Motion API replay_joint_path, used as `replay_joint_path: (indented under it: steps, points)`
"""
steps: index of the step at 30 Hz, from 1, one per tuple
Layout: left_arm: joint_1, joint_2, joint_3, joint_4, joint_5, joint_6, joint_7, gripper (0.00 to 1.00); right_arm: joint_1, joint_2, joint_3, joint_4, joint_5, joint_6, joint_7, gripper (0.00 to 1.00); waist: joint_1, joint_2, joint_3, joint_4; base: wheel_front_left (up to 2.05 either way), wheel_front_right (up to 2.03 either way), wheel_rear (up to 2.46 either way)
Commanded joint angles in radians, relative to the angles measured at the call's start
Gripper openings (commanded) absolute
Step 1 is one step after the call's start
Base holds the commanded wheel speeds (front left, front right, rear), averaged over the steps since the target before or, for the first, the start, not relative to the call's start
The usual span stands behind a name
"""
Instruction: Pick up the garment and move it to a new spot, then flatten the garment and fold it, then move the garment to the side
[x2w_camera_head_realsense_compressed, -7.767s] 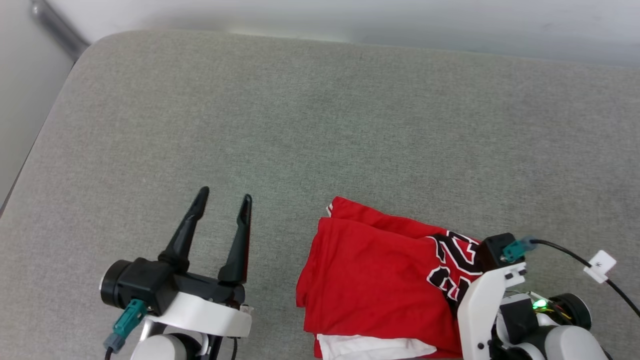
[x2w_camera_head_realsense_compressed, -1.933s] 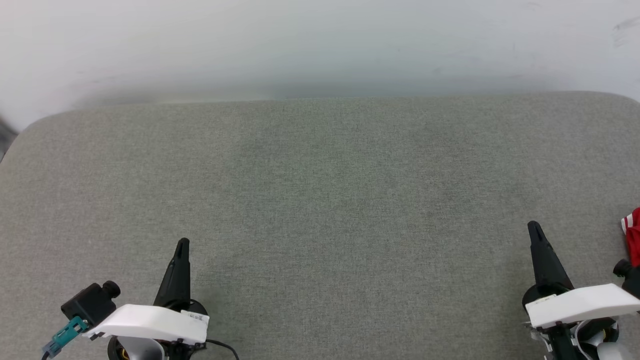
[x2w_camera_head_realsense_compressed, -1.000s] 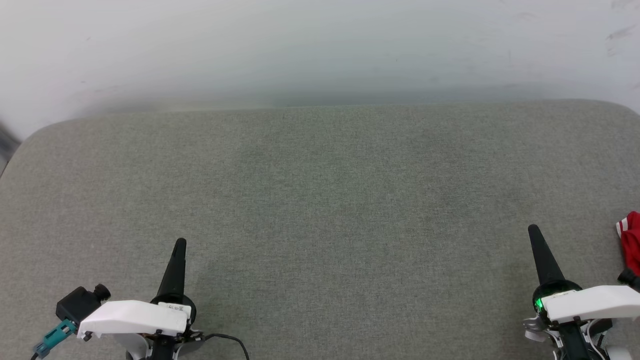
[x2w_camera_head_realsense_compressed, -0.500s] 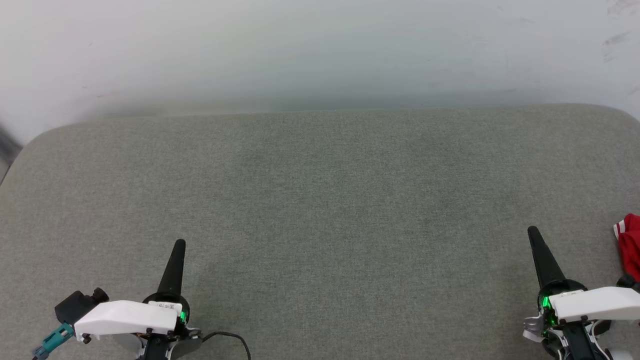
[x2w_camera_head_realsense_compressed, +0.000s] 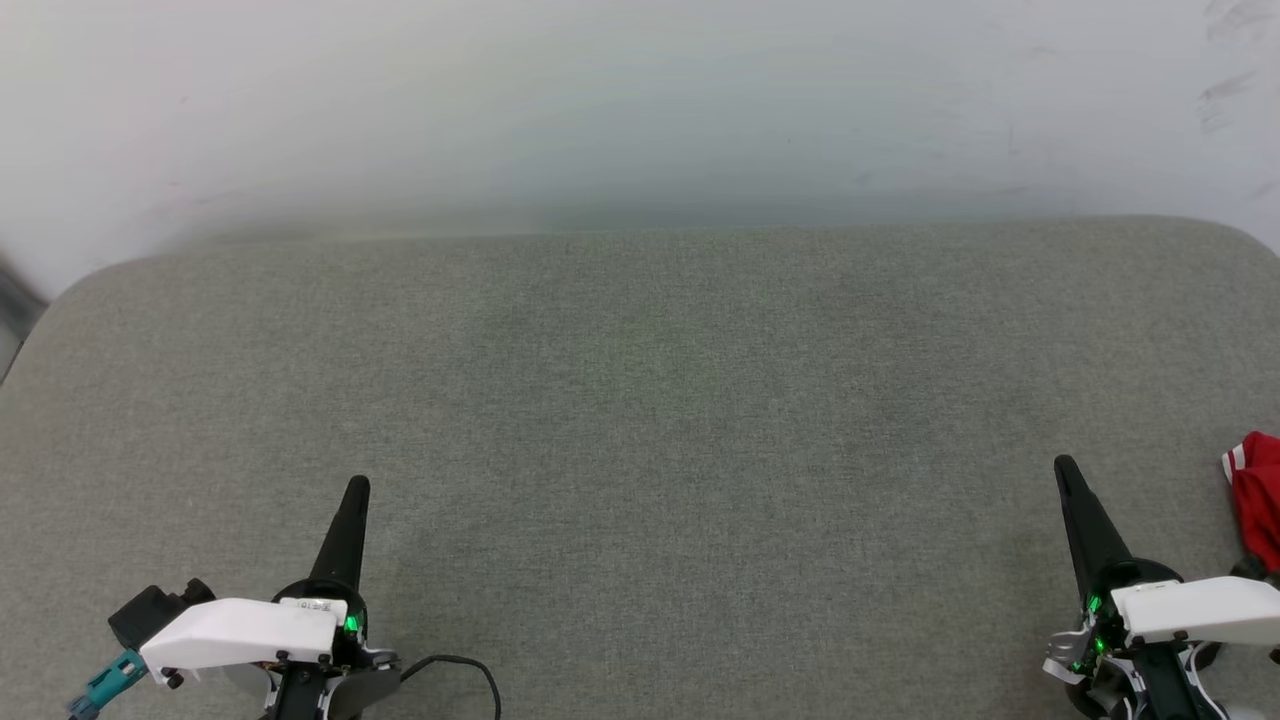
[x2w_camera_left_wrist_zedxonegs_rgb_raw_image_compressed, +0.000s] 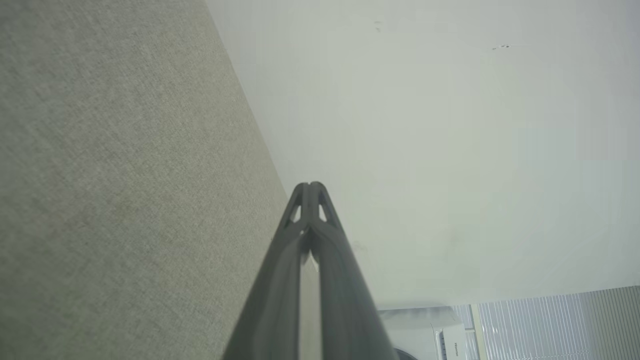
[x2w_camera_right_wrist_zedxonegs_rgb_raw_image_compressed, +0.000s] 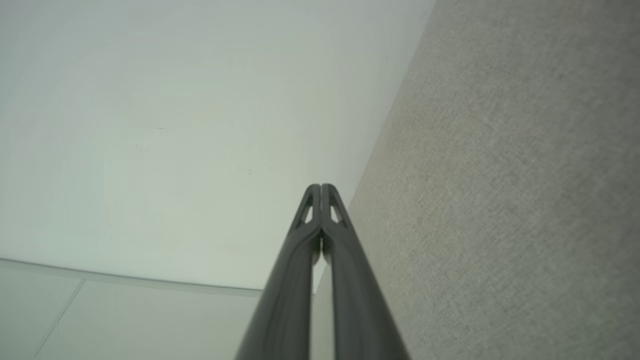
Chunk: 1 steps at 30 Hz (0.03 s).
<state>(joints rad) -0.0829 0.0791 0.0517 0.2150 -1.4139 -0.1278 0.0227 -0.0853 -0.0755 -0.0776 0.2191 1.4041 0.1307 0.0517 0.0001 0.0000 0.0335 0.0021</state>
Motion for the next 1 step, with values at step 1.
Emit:
replay_joint_path:
  steps: [1]
  points:
    - [-0.015, 0.000, 0.006, 0.000, -0.024, -0.003, 0.007, 0.00, -0.024, 0.004, -0.003, 0.000, 0.024, 0.000, 0.005, 0.00, 0.0000, 0.0000, -0.002, 0.000, 0.00, 0.00, 0.00]
